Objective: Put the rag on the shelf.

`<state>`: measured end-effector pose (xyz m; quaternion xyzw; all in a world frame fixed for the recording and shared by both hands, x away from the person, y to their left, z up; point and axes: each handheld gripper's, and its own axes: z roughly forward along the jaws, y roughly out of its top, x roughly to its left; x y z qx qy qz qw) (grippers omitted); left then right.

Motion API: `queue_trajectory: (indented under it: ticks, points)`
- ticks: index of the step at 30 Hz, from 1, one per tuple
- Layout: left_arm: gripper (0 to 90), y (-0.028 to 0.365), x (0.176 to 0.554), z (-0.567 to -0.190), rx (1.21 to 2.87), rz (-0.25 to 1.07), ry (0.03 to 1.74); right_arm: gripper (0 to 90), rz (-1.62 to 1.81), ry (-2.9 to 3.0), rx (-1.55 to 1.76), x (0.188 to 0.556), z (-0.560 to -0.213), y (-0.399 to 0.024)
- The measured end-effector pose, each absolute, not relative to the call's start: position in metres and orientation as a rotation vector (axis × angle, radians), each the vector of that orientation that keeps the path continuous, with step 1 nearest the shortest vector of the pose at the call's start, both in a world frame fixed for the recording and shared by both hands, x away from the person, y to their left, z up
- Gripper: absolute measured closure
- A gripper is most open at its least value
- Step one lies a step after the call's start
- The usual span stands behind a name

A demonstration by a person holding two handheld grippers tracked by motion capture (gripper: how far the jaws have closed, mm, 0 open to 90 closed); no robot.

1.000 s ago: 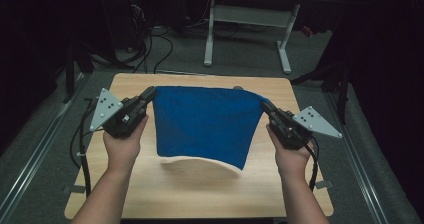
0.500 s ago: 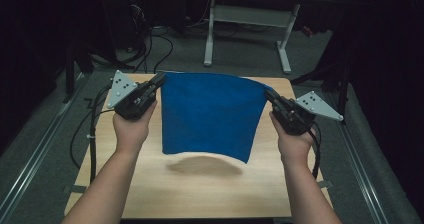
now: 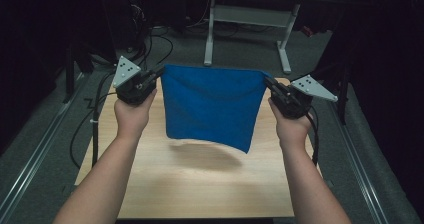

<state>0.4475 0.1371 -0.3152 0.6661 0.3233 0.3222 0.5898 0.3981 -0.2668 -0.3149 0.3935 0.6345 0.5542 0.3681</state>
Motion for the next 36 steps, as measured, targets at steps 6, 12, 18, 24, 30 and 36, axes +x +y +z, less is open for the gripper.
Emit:
queue_trajectory:
  ticks: [6,12,18,24,30,36]
  points:
    - [89.1,0.136,0.467,-0.312,1.579,0.772,0.767,89.4,1.414,1.629,1.026,0.418,-0.311,-0.266]
    - [89.1,0.14,0.484,-0.315,1.582,0.775,0.802,89.4,1.387,1.647,1.034,0.44,-0.312,-0.261]
    - [89.1,0.143,0.498,-0.319,1.589,0.773,0.843,89.4,1.386,1.659,1.051,0.458,-0.31,-0.253]
    - [89.1,0.145,0.511,-0.322,1.605,0.765,0.86,89.4,1.338,1.675,1.075,0.474,-0.315,-0.248]
    - [89.0,0.139,0.521,-0.324,1.629,0.764,0.857,89.4,1.282,1.686,1.104,0.489,-0.317,-0.25]
    - [89.0,0.134,0.535,-0.337,1.675,0.726,0.891,89.4,1.246,1.715,1.156,0.507,-0.328,-0.253]
